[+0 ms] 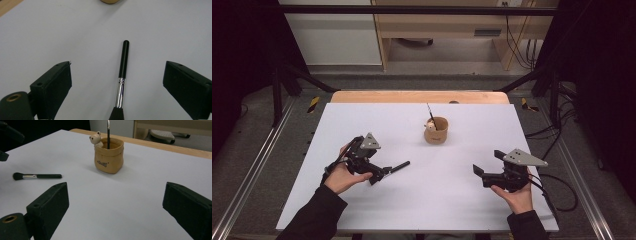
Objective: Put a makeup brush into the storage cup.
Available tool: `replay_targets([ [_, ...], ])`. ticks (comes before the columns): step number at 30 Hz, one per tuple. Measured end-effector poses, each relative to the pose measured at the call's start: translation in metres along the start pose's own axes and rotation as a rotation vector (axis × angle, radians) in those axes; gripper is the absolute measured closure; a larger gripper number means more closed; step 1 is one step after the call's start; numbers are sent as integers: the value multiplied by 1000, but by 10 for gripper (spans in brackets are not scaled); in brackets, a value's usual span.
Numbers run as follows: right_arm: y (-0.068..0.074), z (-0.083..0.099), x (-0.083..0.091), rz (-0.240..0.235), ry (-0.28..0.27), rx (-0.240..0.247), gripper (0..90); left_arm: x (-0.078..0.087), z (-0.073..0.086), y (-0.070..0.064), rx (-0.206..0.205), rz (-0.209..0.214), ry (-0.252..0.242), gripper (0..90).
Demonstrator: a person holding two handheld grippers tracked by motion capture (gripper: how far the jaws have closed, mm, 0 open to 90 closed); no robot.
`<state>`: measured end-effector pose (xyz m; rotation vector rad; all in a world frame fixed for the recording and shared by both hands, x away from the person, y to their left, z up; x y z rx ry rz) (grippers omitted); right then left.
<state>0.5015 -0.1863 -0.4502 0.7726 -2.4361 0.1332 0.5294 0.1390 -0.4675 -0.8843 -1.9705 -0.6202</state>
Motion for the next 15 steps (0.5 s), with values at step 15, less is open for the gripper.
replay_targets([
  [15,1,1,-2,-6,6,8,91,-25,4,-4,-81,13,127,135],
])
Point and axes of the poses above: each handheld gripper's, and its own axes: x roughly backward along the jaws, z roughly out of its underside, y roughly to its left, the point moved 10 cm from there along -x, roughly forward along the jaws, and after that the axes turned 10 degrees about y, right-handed, at the moved point
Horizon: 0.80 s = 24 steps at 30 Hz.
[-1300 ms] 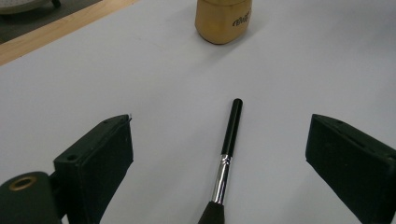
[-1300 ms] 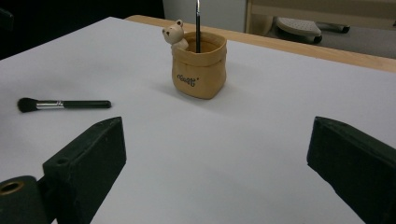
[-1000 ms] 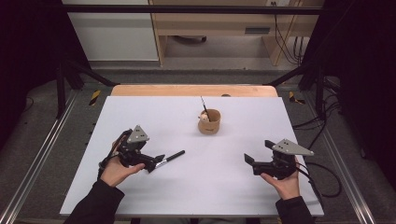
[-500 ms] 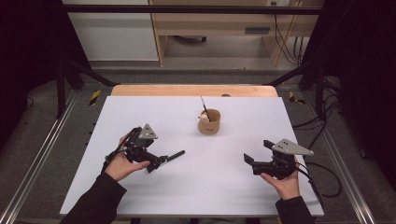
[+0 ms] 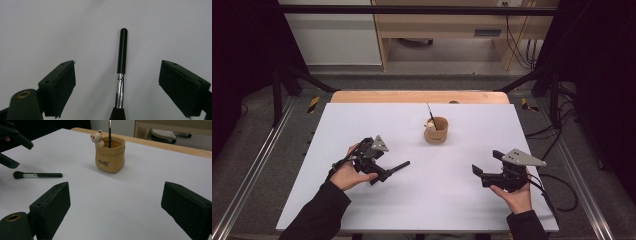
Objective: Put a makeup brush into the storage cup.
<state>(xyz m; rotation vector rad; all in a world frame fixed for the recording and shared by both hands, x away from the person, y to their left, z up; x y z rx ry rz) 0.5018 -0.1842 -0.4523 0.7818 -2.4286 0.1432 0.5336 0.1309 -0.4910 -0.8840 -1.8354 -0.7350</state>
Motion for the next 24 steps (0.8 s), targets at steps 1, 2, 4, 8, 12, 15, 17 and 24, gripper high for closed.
replay_targets([
  [1,0,0,0,0,1,-1,92,-2,0,0,-4,-1,8,144],
  [2,0,0,0,0,1,-1,93,-2,0,0,-4,-1,8,156],
  [4,0,0,0,0,2,0,94,-6,0,-1,-17,1,32,172],
  [8,0,0,-1,3,4,1,97,-13,-1,-2,-24,5,56,217],
  [12,0,1,-1,1,8,1,98,-19,0,-2,-32,13,83,248],
  [15,0,1,-1,0,11,1,99,-24,2,-3,-43,18,112,264],
  [17,0,1,-1,-1,11,3,99,-25,3,-3,-44,20,119,286],
  [24,1,2,-3,-5,20,2,100,-33,6,-6,-69,43,166,377],
])
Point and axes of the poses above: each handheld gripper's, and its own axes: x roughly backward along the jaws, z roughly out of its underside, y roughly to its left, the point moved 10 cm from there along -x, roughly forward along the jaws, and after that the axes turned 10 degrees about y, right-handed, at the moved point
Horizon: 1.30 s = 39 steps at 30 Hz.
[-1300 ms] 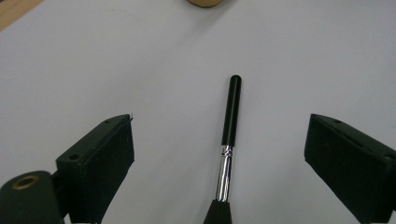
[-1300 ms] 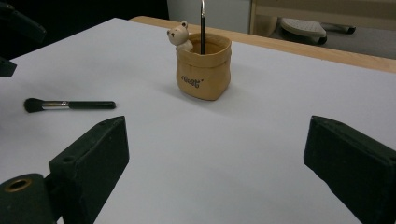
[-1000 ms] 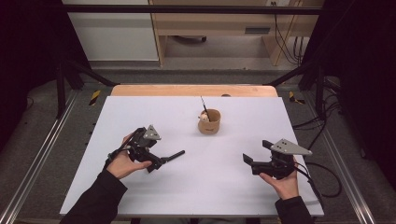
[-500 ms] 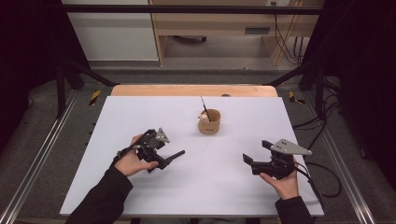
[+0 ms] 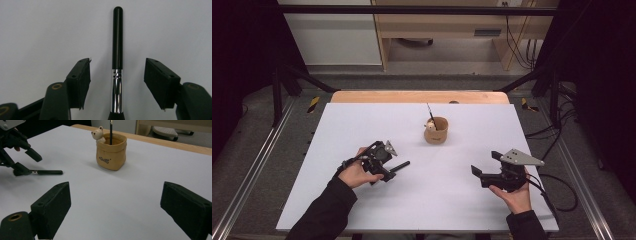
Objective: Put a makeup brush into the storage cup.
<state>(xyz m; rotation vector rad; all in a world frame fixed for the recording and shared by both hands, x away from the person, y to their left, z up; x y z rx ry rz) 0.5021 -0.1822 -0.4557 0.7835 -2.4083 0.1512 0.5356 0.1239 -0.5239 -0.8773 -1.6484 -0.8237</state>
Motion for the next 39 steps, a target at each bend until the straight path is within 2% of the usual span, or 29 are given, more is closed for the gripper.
replay_targets([
  [10,1,1,-1,-3,5,2,100,-9,4,-3,8,35,36,498],
  [11,1,1,-1,-3,7,3,99,-11,5,-3,10,46,45,536],
  [16,2,1,-2,-4,10,2,100,-13,6,-3,20,53,49,574],
  [39,3,1,-4,-6,16,7,100,-16,6,-9,3,89,61,774],
])
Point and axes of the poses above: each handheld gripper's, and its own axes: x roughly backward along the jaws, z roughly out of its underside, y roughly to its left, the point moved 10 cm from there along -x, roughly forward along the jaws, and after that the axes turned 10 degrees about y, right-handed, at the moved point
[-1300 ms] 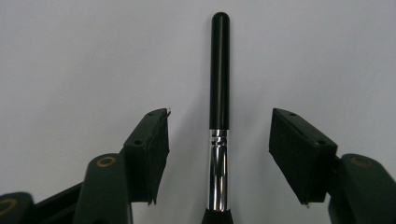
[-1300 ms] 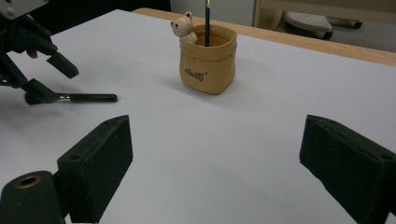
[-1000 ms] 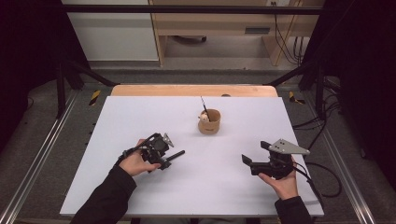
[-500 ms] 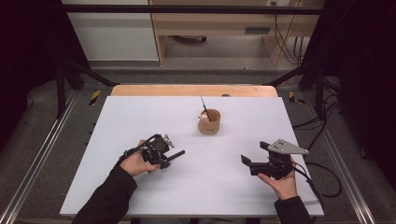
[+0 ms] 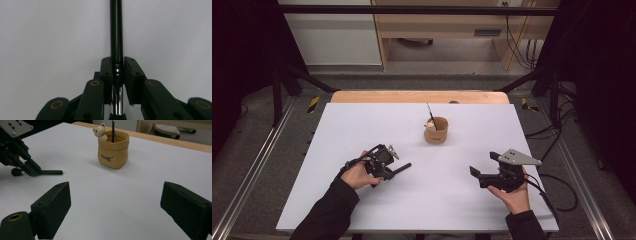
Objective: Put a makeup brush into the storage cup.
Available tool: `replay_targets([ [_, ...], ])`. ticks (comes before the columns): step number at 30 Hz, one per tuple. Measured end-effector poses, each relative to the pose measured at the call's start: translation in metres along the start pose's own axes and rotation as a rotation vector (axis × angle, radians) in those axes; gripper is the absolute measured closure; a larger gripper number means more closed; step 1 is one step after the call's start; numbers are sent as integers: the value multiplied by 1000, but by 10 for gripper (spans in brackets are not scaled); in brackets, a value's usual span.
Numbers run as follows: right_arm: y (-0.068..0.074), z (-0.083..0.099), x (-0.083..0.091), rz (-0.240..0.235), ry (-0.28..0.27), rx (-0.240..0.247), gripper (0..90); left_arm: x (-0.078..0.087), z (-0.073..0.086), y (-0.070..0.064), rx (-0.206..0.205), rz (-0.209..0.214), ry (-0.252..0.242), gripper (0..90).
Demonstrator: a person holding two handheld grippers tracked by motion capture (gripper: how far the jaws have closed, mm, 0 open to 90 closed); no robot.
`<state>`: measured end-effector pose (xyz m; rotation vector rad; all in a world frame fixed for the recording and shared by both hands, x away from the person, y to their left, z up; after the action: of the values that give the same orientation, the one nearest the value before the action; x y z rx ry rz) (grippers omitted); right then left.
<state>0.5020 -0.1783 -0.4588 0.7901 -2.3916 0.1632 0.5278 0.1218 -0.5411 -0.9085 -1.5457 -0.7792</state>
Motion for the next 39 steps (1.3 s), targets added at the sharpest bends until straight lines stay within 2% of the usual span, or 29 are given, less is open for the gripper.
replay_targets([
  [19,0,-1,2,-8,-1,3,105,1,1,0,3,-2,-9,786],
  [25,0,-2,4,-6,-6,1,104,11,-2,2,-3,-18,-64,787],
  [30,0,-3,4,-9,-8,0,103,21,0,1,5,-12,-110,787],
  [39,0,-3,4,-9,-7,0,104,33,1,-5,-7,-7,-154,788],
])
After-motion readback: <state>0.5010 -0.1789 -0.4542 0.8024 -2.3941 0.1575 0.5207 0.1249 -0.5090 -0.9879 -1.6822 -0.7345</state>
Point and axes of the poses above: each handheld gripper's, and its own axes: x roughly backward along the jaws, z roughly out of its underside, y roughly to its left, the point moved 10 cm from there along -x, roughly forward along the jaws, and after that the axes turned 10 degrees about y, right-handed, at the moved point
